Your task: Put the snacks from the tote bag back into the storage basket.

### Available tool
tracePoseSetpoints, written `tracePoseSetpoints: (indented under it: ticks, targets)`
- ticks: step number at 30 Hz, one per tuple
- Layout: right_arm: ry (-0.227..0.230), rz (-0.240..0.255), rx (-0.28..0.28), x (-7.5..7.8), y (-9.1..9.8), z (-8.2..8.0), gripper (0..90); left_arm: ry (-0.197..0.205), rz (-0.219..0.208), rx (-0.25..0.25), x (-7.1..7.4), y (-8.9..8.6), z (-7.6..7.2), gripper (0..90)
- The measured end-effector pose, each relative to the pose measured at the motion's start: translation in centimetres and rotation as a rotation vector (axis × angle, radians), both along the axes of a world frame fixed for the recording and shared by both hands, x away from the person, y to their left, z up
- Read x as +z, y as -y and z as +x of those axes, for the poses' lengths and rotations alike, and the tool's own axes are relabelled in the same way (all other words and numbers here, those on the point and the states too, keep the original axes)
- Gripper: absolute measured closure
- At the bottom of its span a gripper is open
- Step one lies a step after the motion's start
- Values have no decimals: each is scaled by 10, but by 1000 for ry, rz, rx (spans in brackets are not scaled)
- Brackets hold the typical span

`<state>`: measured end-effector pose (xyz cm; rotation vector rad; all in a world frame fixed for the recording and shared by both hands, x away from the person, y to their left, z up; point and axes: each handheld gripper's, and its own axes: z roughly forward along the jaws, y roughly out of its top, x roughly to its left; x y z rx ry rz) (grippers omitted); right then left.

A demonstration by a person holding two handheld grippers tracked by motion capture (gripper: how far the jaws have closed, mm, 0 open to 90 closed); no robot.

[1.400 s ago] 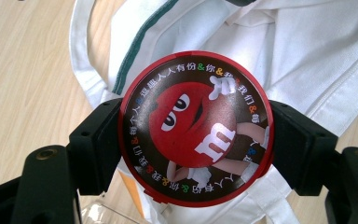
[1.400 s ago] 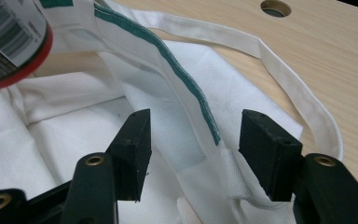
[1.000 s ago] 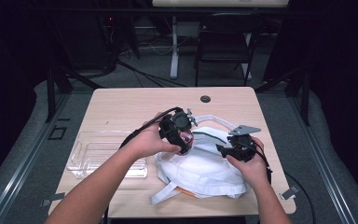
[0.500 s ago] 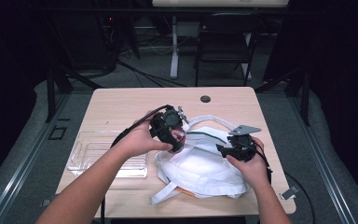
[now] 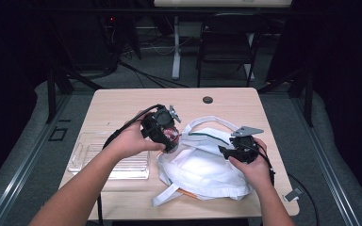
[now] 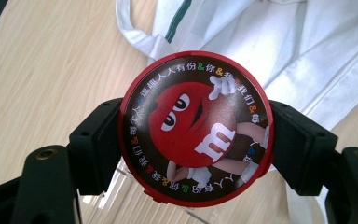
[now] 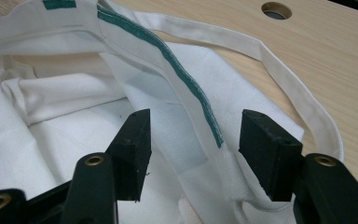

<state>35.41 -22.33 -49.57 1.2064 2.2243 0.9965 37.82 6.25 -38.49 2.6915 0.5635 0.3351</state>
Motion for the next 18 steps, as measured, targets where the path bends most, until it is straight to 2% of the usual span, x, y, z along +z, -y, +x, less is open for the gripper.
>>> tracePoseSetpoints:
  ticks: [18]
  targets:
    - [-4,-9,-4,1,1,0,438,7,-4,45,5,-29,-1,255]
